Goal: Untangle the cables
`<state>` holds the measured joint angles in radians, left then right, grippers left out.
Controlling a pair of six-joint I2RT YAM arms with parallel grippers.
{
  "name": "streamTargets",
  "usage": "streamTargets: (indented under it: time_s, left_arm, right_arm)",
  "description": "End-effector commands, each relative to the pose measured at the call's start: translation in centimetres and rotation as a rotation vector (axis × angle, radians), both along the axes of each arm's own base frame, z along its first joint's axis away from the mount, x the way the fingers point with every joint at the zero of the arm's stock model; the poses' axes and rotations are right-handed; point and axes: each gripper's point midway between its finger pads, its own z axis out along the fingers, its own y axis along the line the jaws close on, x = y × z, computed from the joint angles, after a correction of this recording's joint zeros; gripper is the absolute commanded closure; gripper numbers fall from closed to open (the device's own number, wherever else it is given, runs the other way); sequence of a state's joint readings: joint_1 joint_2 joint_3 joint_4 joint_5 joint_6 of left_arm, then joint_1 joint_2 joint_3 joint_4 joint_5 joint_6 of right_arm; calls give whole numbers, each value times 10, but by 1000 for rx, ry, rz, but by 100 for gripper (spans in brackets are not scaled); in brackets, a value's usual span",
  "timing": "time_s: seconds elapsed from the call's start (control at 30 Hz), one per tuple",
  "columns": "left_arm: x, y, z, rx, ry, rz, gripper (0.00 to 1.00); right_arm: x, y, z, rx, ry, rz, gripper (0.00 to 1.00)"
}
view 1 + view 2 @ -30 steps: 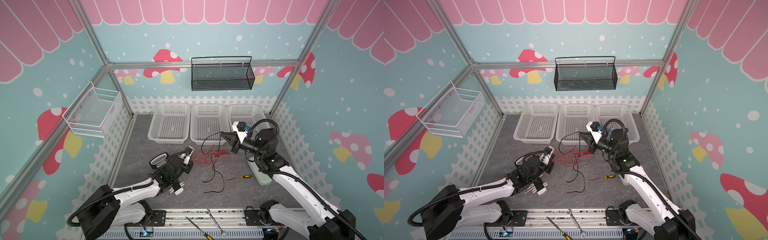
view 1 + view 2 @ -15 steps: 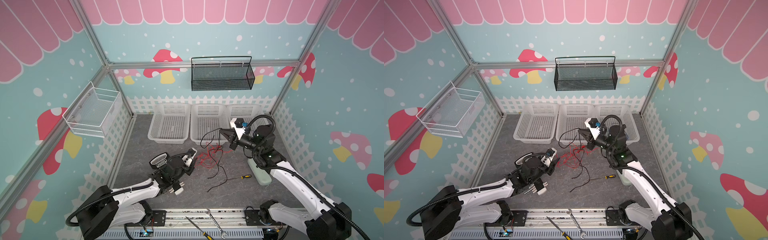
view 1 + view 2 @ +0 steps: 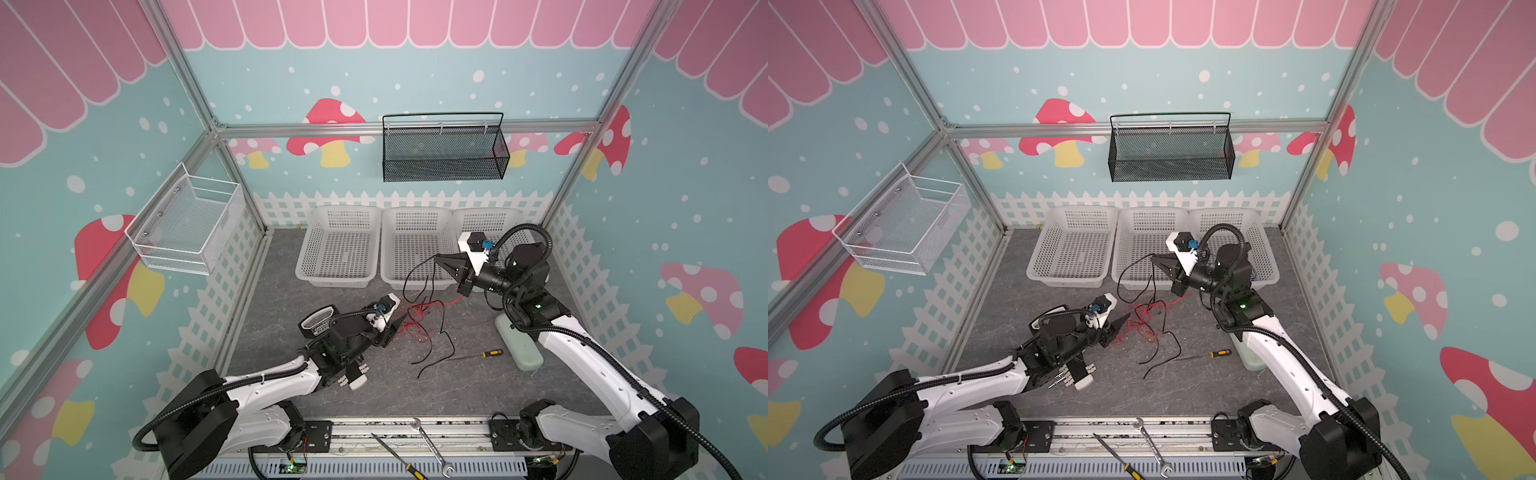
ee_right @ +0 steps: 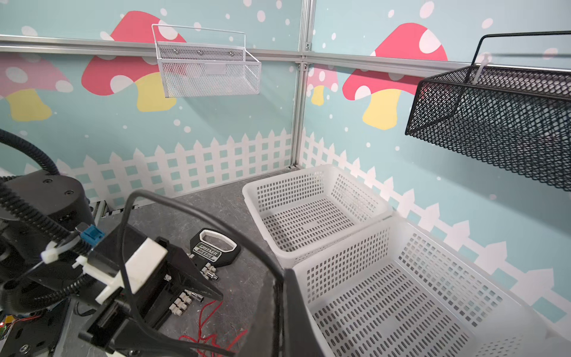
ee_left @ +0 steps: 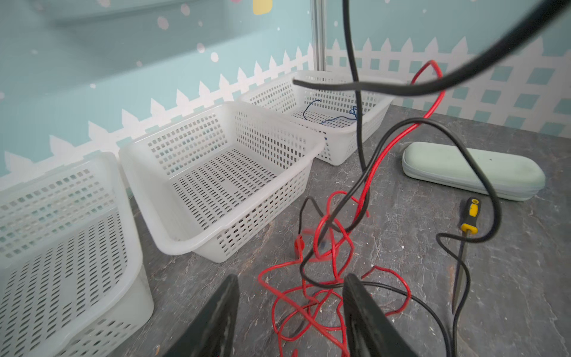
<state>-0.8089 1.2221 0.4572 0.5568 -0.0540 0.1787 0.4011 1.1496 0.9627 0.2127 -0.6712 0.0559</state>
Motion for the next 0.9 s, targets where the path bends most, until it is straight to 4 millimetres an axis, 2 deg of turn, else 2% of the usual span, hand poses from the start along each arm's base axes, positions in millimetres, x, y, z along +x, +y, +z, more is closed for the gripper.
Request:
streamTargets:
  time_s: [0.0,0.23,0.37,0.43,0.47,0.57,0.7,0.87]
  left_arm:
    - [2,-25,17,6,-80,-89,46]
    - [16,-49,12,11,-117,-109,53]
    - [22,-54,7,12,-109,-105,73]
    - [24,-54,2,21,-97,-92,93]
    - [26,-52,0,21,-91,-77,99]
    - [29,-43,-6,32,-77,-27,100]
    - [26,-27,-12,40,-69,25,100]
    - [19,-7,-19,60,-47,64,100]
  right_arm:
    - [-7,5,22,20,-76,44,100]
    - [-5,6,23,19,-75,44,100]
    - [-4,4,25,18,-83,31,100]
    - [0,2,26,17,-88,2,100]
    - [1,0,27,17,-91,-12,100]
    - [16,-11,28,17,-84,-131,100]
    - [44,-41,23,-5,-54,-369,100]
    - [62,-73,11,-48,-17,-585,100]
